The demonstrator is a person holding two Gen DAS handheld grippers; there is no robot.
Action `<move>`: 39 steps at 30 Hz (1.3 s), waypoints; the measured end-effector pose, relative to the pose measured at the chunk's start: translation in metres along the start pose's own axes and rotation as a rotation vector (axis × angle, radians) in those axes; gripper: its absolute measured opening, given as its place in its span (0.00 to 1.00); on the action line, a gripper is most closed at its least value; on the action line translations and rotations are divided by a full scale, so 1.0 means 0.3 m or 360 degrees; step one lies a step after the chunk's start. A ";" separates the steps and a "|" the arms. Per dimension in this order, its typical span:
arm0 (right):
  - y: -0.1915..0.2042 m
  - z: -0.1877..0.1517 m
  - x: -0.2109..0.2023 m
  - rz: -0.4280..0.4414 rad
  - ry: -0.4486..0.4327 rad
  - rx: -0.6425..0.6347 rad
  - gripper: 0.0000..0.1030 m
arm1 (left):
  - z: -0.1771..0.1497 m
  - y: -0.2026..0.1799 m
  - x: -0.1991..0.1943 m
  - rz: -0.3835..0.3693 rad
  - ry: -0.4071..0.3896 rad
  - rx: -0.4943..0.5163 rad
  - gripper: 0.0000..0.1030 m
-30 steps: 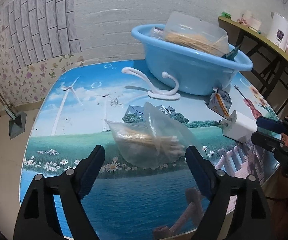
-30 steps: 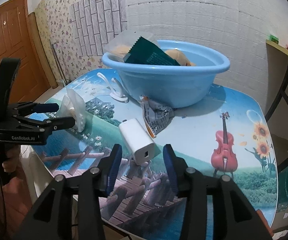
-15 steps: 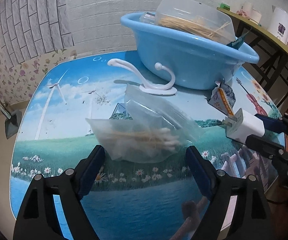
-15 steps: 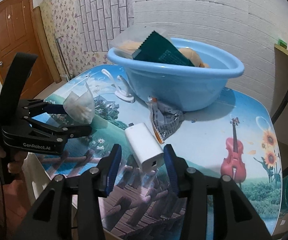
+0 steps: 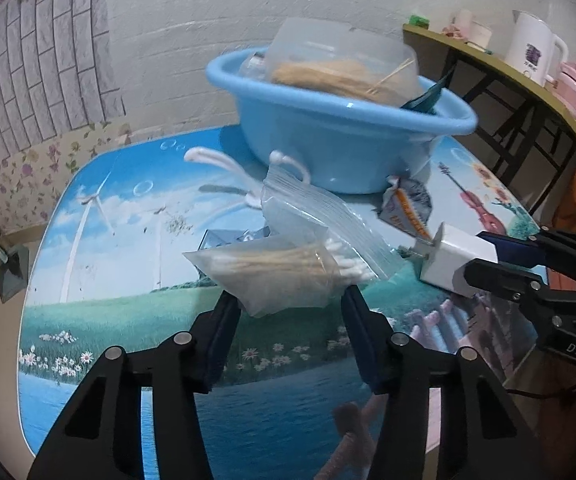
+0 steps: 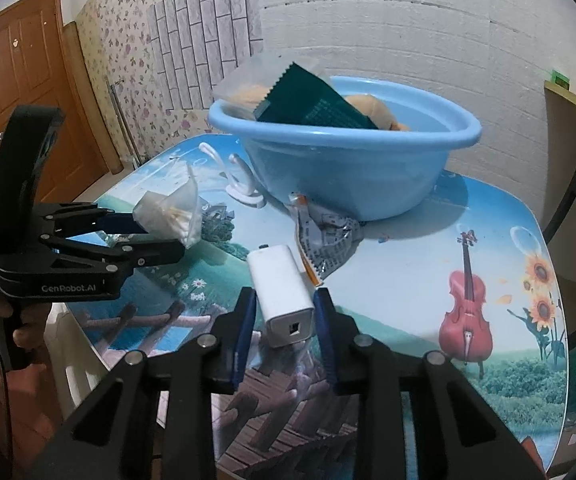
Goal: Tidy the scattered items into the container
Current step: 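Close right tool on the white USB charger and lift it while left tool holds the swab bag, then release the swab bag into the basin with left tool while right tool drops the charger in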
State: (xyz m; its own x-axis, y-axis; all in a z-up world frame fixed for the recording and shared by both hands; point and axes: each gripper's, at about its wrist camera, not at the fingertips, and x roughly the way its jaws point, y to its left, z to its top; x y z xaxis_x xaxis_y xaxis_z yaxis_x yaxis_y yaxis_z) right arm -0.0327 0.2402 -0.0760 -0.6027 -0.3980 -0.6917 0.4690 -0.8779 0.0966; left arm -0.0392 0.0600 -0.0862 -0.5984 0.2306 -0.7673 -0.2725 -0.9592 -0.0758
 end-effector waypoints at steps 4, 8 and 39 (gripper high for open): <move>0.002 0.009 -0.032 0.0010 -0.0053 0.0008 0.26 | 0.007 0.002 -0.044 -0.0029 -0.0060 -0.0014 0.49; -0.003 0.027 -0.076 0.0003 -0.0126 0.0024 0.24 | 0.020 0.010 -0.109 -0.0036 -0.0136 -0.0045 0.49; -0.088 0.323 -0.175 -0.0034 -0.0484 0.0040 0.24 | 0.296 -0.063 -0.078 -0.0047 -0.0225 0.0086 0.49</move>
State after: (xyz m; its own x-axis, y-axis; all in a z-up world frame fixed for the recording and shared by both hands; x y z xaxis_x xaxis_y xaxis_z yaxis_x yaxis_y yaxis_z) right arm -0.0760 0.2585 0.0271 -0.7796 -0.4375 -0.4482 0.4404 -0.8917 0.1043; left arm -0.0870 0.0873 -0.0101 -0.6889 0.2828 -0.6674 -0.3294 -0.9423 -0.0593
